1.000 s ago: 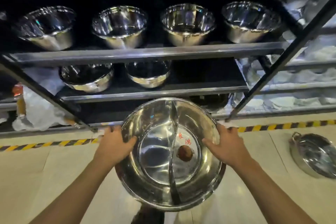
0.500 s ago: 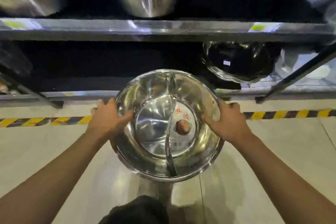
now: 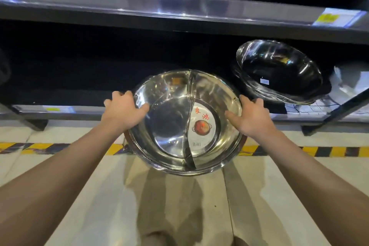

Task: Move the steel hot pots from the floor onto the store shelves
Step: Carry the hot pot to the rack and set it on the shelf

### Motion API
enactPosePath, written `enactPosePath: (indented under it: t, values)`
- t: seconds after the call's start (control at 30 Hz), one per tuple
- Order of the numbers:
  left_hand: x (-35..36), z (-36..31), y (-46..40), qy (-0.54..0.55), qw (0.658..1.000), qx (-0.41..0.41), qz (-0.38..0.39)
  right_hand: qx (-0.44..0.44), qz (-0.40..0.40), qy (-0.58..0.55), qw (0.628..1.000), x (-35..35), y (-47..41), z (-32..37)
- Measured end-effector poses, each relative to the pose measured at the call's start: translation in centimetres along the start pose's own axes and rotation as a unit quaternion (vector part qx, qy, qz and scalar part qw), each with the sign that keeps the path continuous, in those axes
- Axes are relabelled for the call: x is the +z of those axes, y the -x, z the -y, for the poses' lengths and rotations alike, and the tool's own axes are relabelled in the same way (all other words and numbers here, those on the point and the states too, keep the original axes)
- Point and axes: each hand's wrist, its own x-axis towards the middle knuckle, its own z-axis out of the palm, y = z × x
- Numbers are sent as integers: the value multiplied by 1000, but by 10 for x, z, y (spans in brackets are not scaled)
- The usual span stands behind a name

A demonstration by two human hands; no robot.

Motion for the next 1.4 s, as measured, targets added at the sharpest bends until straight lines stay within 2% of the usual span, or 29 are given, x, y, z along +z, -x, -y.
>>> enactPosePath:
  t: [0.3,0.43,0.5,0.6,0.73,0.87,1.23,1.4]
  values:
    - [-12,-9,-52,-2,999,39,15,9,26,21,999,7,-54,16]
    - [-12,-3,-15,45,998,42,-15,13,41,16,999,6,-62,16]
    - [-2,6,23,103,994,33,-5,13,36,5,999,1,-60,17]
    - [18,7,67,159,984,61,51,-1,1,-19,1000,-11,-42,18]
    - [32,-3,83,148,986,72,10,-42,-71,-50,995,-6,20,19]
    - [35,-16,94,149,986,70,-3,-89,-14,-62,994,23,74,27]
    - [37,-16,7,230,962,143,-17,-127,-30,13,991,46,15,61]
    - [43,-8,-36,129,986,95,46,-114,-5,47,992,56,-17,77]
